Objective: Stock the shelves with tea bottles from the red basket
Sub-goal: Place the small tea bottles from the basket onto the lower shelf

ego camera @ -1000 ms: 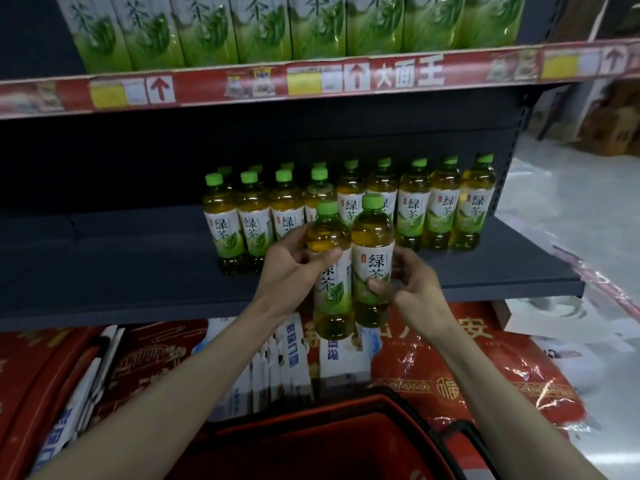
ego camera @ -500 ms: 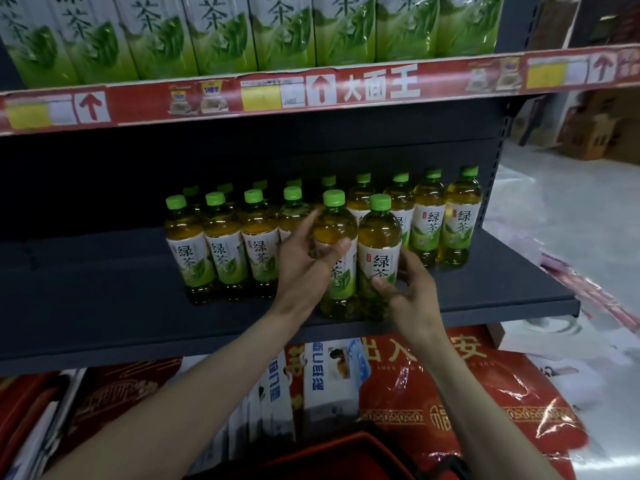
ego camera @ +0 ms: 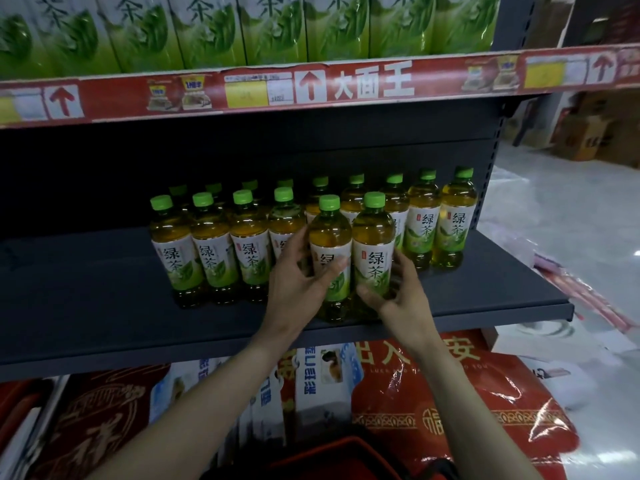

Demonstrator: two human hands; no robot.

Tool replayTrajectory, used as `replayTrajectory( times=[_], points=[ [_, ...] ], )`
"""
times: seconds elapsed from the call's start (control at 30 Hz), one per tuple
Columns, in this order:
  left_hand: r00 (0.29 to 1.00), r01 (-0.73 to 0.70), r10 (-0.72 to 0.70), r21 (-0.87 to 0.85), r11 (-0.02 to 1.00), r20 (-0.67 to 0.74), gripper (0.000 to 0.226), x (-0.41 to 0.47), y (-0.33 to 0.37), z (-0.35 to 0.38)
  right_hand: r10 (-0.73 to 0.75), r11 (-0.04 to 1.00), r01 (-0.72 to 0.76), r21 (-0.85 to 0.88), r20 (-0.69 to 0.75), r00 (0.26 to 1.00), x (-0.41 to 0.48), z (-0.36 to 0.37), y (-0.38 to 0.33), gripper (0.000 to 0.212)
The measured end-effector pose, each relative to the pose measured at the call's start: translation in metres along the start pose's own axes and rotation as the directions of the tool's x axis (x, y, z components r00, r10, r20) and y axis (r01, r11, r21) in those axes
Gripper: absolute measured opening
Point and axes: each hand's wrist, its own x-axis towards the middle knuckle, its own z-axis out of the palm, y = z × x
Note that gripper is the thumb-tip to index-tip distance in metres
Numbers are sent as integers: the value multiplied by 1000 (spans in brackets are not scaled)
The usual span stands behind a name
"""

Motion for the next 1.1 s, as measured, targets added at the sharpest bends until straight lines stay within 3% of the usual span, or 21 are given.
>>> replayTrajectory(
  times=[0.1,0.23,0.53,0.7,0.87,0.97,1.1],
  points=[
    [987,159,-147,230,960,-69,71,-19,-15,-3,30,987,-35,-154,-35,999,-6,2,4,71],
    [961,277,-259,356,893,-99,67,-34,-38,1,26,971,-47,-233,-92,995,-9,3,8,61],
    [941,324,-259,355,877,-219,50,-24,-51,12,41,936,-69,-345,-86,995,11,3,12,56],
    [919,333,-216,360,871,-329,53,-17,-63,21,43,932,-64,-357,-66,997,28,7,19,60],
    [879,419,-234,440,794,-415,58,-11,-63,31,25,917,-59,-394,-91,996,34,11,28,63],
    [879,416,-216,460,785,-426,57,-15,-64,34,-46,900,-3,-435,-102,994,29,11,32,63],
    [892,396,-190,505,767,-411,52,-16,-60,35,-10,887,-42,-460,-108,994,29,10,33,60]
  ],
)
